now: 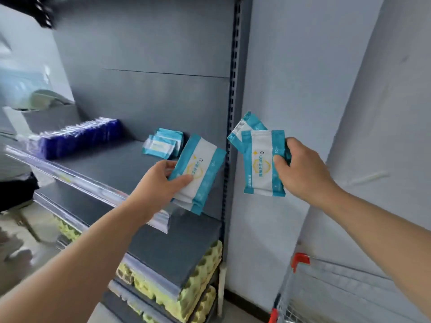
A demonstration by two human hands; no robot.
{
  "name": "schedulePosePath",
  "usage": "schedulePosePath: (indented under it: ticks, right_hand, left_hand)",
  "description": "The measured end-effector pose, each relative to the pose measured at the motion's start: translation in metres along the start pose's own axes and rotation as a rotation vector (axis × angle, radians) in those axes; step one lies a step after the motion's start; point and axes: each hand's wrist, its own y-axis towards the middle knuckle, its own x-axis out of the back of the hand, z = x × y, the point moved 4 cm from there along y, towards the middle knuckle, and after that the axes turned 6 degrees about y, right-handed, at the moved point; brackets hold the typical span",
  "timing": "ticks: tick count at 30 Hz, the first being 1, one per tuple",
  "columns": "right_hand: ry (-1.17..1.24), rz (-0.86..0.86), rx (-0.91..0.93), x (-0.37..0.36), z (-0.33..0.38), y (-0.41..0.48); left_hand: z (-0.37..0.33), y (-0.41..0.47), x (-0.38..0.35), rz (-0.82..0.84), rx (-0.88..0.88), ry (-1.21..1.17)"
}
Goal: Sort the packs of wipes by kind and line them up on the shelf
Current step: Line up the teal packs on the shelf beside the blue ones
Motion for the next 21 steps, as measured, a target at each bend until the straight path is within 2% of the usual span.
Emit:
schedulePosePath:
  ticks: [3, 9, 14, 21]
  right_hand:
    - [0.028, 0.037, 0.011, -0.054, 0.057, 0.026]
    - [-0.04, 0.044, -0.077, -0.143, 0.127, 0.067]
    - [-0.112, 0.113, -0.161, -0.189, 0.14, 0.092]
    - [-0.228, 0.308, -0.326, -0.235, 0.111, 0.13]
  left_hand:
    - [0.014, 0.027, 0.072, -0.053, -0.025, 0.008]
    - [0.048, 0.093, 0.168, -0.012, -0.069, 0.099]
    - [0.076, 0.155, 0.198, 0.021, -0.082, 0.221]
    - [0.109, 0.232, 0.2, 0.059, -0.047, 0.29]
